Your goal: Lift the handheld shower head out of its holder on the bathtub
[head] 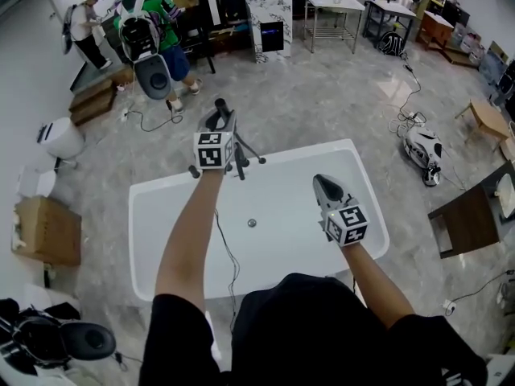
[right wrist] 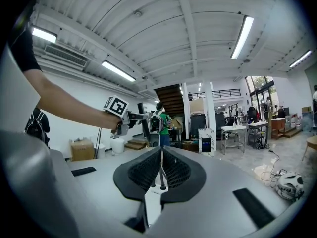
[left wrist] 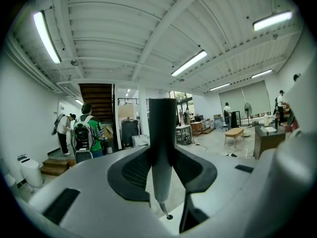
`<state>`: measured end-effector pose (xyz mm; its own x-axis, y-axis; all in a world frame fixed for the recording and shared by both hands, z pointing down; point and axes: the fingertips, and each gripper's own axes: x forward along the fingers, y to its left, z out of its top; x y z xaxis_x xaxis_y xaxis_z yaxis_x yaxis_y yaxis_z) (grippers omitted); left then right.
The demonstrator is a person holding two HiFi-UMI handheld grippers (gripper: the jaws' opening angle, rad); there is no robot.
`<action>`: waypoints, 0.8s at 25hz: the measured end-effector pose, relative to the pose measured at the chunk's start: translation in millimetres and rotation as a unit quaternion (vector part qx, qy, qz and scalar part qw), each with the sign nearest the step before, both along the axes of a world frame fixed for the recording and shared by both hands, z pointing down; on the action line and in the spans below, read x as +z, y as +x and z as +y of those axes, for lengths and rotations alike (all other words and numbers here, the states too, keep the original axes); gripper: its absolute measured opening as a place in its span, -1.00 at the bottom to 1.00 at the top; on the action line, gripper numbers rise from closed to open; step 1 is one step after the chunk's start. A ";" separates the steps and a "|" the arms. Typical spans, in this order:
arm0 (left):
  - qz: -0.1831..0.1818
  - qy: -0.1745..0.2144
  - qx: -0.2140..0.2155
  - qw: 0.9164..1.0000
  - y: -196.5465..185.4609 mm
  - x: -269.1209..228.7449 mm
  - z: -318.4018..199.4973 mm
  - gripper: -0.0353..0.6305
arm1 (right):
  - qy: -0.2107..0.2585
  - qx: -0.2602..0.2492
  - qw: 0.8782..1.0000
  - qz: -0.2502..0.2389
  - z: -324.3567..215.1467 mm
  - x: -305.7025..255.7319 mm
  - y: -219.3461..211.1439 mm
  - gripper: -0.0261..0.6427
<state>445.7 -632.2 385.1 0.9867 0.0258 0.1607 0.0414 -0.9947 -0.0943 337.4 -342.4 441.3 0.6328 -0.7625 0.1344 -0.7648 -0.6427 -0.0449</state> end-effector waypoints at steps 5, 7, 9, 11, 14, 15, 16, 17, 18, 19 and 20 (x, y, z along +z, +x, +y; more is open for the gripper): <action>0.002 0.000 -0.003 1.000 0.4 2.6 3.2 -0.51 | 0.012 0.019 1.000 -0.008 6.7 -0.1 6.1 -0.91; 0.003 0.000 -0.001 1.000 0.7 2.9 6.2 -0.51 | 0.017 0.025 1.000 -0.009 9.3 -2.3 9.2 -0.92; 0.003 0.001 0.001 1.000 0.4 3.3 9.2 -0.51 | 0.015 0.025 1.000 -0.006 9.5 -3.6 10.3 -0.92; 0.003 0.002 0.002 1.000 0.9 3.0 10.9 -0.51 | 0.012 0.023 1.000 -0.005 8.2 -5.1 11.0 -0.92; 0.000 0.003 0.002 1.000 1.3 4.1 12.6 -0.51 | 0.006 0.019 1.000 0.000 7.4 -6.6 9.8 -0.93; -0.001 0.002 0.001 1.000 1.1 5.0 12.6 -0.51 | 0.005 0.018 1.000 0.001 7.2 -6.7 9.0 -0.93; -0.002 0.001 0.001 1.000 1.0 5.6 12.1 -0.51 | 0.003 0.017 1.000 0.002 6.7 -6.6 8.6 -0.93; -0.003 0.001 0.000 1.000 1.0 6.1 11.2 -0.51 | 0.002 0.016 1.000 0.002 6.1 -6.4 8.6 -0.93; -0.003 0.000 0.000 1.000 1.3 6.4 10.5 -0.51 | 0.001 0.016 1.000 0.002 5.8 -6.0 8.9 -0.93; -0.003 0.001 0.000 1.000 1.6 6.9 10.4 -0.51 | 0.000 0.015 1.000 0.002 6.0 -5.4 9.2 -0.93; -0.003 0.002 0.000 1.000 1.9 7.5 11.1 -0.51 | 0.000 0.015 1.000 0.001 6.8 -4.4 9.4 -0.93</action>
